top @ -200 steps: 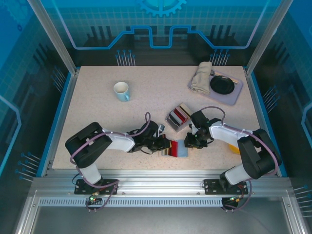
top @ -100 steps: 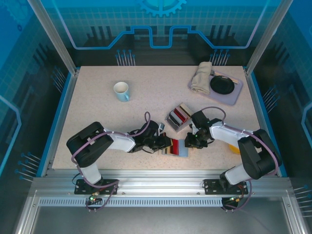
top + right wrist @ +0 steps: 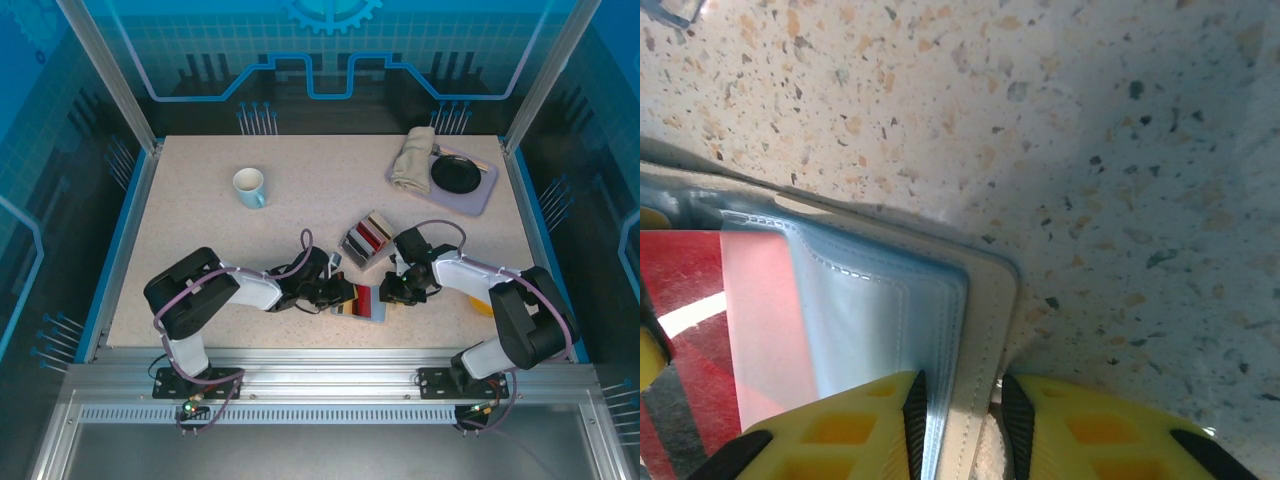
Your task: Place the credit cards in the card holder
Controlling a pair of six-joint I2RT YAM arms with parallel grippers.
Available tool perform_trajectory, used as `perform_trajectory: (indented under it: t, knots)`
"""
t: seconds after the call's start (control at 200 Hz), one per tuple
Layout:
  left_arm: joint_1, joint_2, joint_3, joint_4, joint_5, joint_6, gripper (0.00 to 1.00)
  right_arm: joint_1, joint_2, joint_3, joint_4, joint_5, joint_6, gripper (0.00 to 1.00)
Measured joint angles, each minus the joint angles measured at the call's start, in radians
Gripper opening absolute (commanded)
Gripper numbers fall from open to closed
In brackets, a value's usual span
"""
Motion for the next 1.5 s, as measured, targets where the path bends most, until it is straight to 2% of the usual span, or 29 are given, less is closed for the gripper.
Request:
perform_trajectory:
  t: [0.195,0.44,0.605,0.79,0.955,1.181,1.501]
  knots:
    - [0.0,0.0,0.002,-0.026,0.015,0.027,0.02,-0.007,0.0,-0.002,0.002,-0.009,0.0,0.3]
    - [0.0,0.001,0.032,-0.063,0.039,0.056,0.05,-0.009,0.0,-0.002,0.002,-0.013,0.0,0.3]
    - [-0.002,0.032,0.06,-0.062,0.057,0.048,0.11,-0.014,-0.003,-0.007,0.008,-0.019,0.0,0.3]
    - [-0.006,0.034,0.065,-0.064,0.057,0.042,0.23,-0.014,-0.005,-0.008,0.01,-0.019,0.0,0.3]
    - [-0.01,0.006,0.065,-0.124,0.035,0.049,0.2,-0.015,-0.005,-0.01,0.01,-0.02,0.0,0.3]
    - [-0.013,-0.004,0.068,-0.18,0.022,0.076,0.07,-0.016,-0.005,-0.01,0.01,-0.021,0.0,0.3]
    - [-0.041,0.0,0.118,-0.223,0.011,0.076,0.05,-0.021,-0.005,-0.014,0.014,-0.031,0.0,0.27]
